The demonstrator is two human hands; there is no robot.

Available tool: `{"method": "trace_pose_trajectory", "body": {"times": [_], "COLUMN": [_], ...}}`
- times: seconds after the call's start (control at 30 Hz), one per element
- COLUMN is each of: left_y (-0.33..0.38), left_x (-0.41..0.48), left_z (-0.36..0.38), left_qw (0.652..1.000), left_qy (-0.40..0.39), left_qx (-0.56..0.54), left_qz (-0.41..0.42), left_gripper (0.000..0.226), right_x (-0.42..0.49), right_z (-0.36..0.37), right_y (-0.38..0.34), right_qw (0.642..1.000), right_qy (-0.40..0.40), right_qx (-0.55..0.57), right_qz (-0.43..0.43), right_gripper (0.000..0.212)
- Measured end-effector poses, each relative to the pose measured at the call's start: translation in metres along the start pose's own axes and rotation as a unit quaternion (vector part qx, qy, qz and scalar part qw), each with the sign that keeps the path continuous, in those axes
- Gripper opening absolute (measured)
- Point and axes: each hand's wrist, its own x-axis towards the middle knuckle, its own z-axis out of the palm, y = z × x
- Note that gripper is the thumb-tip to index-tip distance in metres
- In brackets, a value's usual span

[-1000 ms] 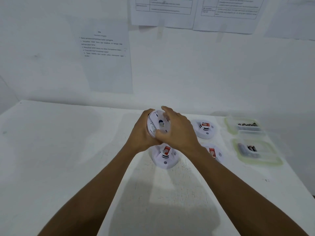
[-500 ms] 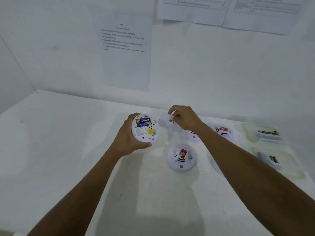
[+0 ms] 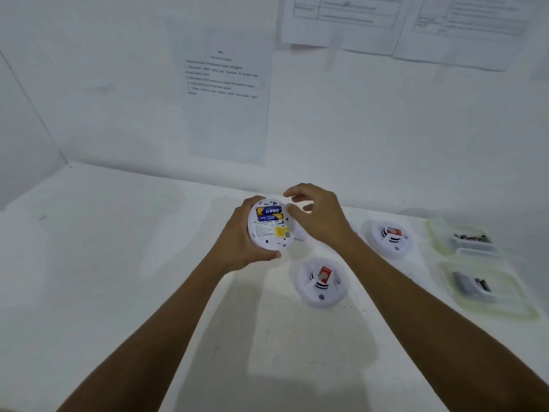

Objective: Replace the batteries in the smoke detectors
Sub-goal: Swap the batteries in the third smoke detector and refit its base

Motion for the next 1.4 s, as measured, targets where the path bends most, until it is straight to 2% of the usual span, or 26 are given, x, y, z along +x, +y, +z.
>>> {"method": "trace_pose_trajectory", "body": {"times": [0.07,0.2,0.23,0.33,0.4,0.47,0.63,0.77,0.93,1.07,1.13,1.27,1.33,1.4], "left_y": [0.017,0.044,0.049,0.059,0.065,0.07,0.078,0.087,0.097,0.107,0.114,0.125,0.125,0.124], "left_x": [0.011,0.029,0.032,0.034,0.033,0.031,0.033,0.037,0.039,0.044,0.043,0.039,0.038,0.037], "left_z": [0.017,0.053,0.062,0.081,0.089,0.095,0.118,0.138,0.156,0.18,0.193,0.214,0.223,0.232], "left_qw": [0.999,0.996,0.995,0.995,0.994,0.994,0.99,0.991,0.994,0.994,0.994,0.995,0.995,0.996], "left_qy": [-0.023,-0.057,-0.064,-0.074,-0.075,-0.069,-0.082,-0.078,-0.069,-0.069,-0.071,-0.06,-0.065,-0.069], "left_qx": [0.005,0.025,0.037,0.035,0.05,0.069,0.101,0.096,0.053,0.029,0.021,-0.007,-0.012,-0.016], "left_qz": [0.023,0.065,0.063,0.058,0.058,0.058,0.049,0.052,0.062,0.078,0.075,0.075,0.069,0.056], "left_gripper": [0.085,0.058,0.058,0.066,0.088,0.101,0.098,0.078,0.084,0.085,0.086,0.082,0.089,0.098], "right_x": [-0.014,-0.03,-0.033,-0.042,-0.047,-0.05,-0.06,-0.071,-0.087,-0.097,-0.102,-0.117,-0.128,-0.137], "right_z": [-0.007,-0.029,-0.037,-0.055,-0.064,-0.071,-0.085,-0.097,-0.117,-0.135,-0.148,-0.192,-0.222,-0.253], "right_y": [-0.011,-0.01,-0.009,-0.006,-0.005,-0.003,0.001,0.012,0.041,0.071,0.079,0.091,0.109,0.135], "right_qw": [1.0,0.996,0.994,0.988,0.985,0.981,0.976,0.977,0.989,0.985,0.978,0.981,0.983,0.982], "right_qy": [-0.007,0.053,0.063,0.082,0.1,0.112,0.128,0.139,0.13,0.132,0.158,0.18,0.163,0.138], "right_qx": [-0.003,-0.04,-0.048,-0.074,-0.083,-0.086,-0.095,-0.083,-0.071,-0.097,-0.114,-0.044,-0.078,-0.127], "right_qz": [0.002,0.065,0.082,0.103,0.117,0.13,0.149,0.138,0.03,-0.051,-0.076,-0.054,-0.022,0.03], "right_gripper": [0.025,0.04,0.043,0.046,0.045,0.043,0.041,0.034,0.032,0.018,0.014,0.015,0.019,0.012]}}
